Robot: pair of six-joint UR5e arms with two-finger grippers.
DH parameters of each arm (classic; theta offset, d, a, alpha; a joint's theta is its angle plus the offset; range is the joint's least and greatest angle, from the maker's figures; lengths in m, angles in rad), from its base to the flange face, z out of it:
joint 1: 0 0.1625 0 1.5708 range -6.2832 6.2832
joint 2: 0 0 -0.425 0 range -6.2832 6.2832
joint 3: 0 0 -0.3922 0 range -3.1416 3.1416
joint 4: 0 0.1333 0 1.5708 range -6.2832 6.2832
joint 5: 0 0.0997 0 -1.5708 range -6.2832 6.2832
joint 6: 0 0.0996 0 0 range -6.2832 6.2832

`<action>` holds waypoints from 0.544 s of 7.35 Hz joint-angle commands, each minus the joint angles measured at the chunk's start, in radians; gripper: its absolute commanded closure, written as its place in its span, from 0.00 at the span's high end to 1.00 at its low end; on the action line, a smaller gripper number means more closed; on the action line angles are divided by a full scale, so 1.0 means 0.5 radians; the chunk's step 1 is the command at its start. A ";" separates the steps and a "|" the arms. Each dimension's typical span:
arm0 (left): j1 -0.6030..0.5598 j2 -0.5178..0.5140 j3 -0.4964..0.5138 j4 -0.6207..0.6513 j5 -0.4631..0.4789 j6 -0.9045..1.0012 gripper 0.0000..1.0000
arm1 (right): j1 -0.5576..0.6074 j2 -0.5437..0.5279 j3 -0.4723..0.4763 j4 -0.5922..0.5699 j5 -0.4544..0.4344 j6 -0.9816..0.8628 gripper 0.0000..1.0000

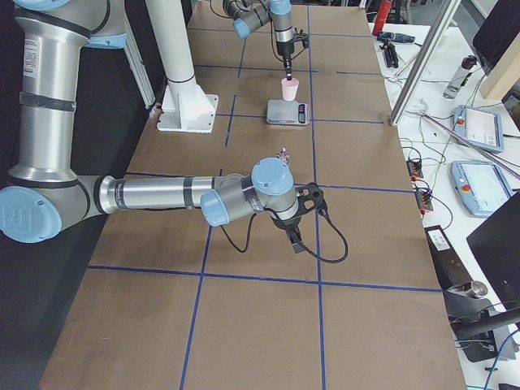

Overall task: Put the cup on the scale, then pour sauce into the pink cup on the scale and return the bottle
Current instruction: 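Lift the pink cup with the left gripper and lower it onto the scale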

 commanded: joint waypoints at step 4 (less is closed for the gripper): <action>0.100 0.003 0.059 -0.012 0.053 0.001 0.06 | 0.003 -0.002 0.007 0.000 0.000 0.008 1.00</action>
